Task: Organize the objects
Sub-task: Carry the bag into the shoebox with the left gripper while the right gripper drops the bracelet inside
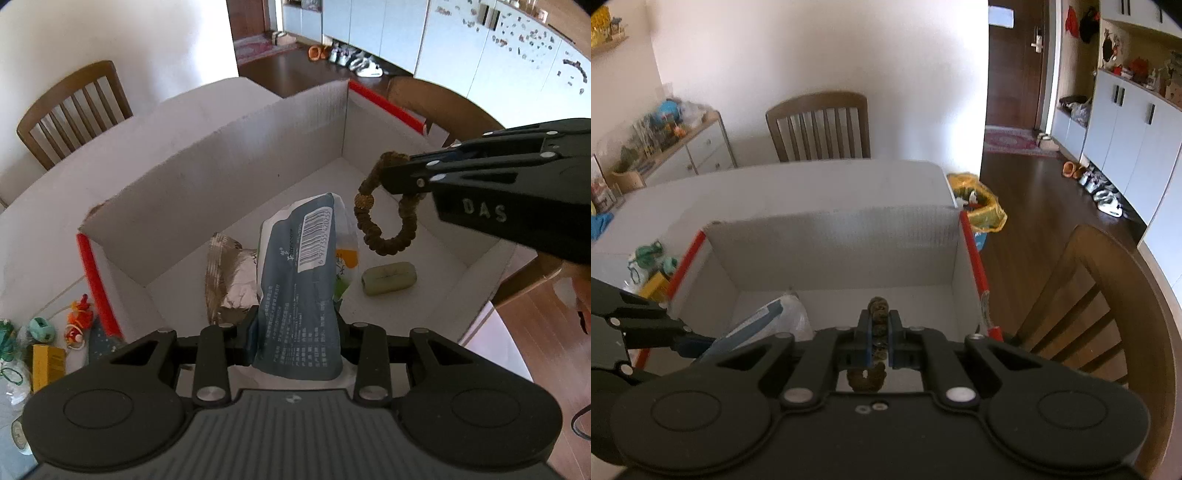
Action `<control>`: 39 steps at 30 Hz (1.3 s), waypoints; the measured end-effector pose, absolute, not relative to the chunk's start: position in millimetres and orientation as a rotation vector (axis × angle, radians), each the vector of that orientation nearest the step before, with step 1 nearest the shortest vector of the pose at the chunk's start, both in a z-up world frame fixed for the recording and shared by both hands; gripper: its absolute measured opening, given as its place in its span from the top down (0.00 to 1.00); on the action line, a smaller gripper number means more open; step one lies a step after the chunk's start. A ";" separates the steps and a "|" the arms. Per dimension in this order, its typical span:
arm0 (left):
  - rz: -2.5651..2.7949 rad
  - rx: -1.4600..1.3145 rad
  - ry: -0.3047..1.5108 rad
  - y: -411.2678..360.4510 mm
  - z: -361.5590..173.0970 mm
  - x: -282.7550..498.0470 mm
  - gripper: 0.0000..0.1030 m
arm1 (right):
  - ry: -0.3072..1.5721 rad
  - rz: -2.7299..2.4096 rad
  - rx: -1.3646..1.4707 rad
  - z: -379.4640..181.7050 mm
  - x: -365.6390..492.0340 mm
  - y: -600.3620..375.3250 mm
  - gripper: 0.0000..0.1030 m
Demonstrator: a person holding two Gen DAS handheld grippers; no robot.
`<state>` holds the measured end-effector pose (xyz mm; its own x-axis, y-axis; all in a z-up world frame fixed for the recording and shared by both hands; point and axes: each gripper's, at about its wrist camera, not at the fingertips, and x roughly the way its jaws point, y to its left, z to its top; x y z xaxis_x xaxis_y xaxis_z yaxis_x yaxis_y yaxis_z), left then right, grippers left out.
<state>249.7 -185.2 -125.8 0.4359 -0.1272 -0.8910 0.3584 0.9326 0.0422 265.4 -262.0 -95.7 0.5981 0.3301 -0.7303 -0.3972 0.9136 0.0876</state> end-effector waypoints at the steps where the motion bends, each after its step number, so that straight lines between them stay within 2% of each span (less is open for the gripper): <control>1: -0.308 0.237 1.088 -186.1 -128.5 251.4 0.66 | 0.839 0.421 -0.095 -100.2 268.0 -262.5 0.94; 16: -0.315 0.235 1.156 -189.4 -154.2 257.3 0.65 | 0.950 0.406 -0.183 -135.7 273.4 -261.8 0.89; 20: -0.316 0.245 1.159 -187.3 -156.4 257.8 0.60 | 0.951 0.405 -0.192 -136.8 271.4 -262.3 0.86; 22: -0.319 0.247 1.156 -186.6 -154.8 258.4 0.52 | 0.951 0.403 -0.193 -136.1 270.3 -262.9 0.84; 25: -0.316 0.242 1.136 -185.4 -153.3 258.4 0.46 | 0.950 0.402 -0.183 -134.4 269.0 -265.8 0.82; 27: -0.317 0.233 1.127 -183.6 -152.4 257.2 0.44 | 0.946 0.402 -0.180 -130.9 267.6 -265.1 0.81; 32: -0.318 0.205 1.098 -176.4 -146.0 252.0 0.37 | 0.926 0.412 -0.176 -121.5 260.2 -268.7 0.69; 39: -0.326 0.167 1.057 -167.3 -134.5 243.6 0.34 | 0.883 0.430 -0.156 -100.7 247.6 -270.7 0.65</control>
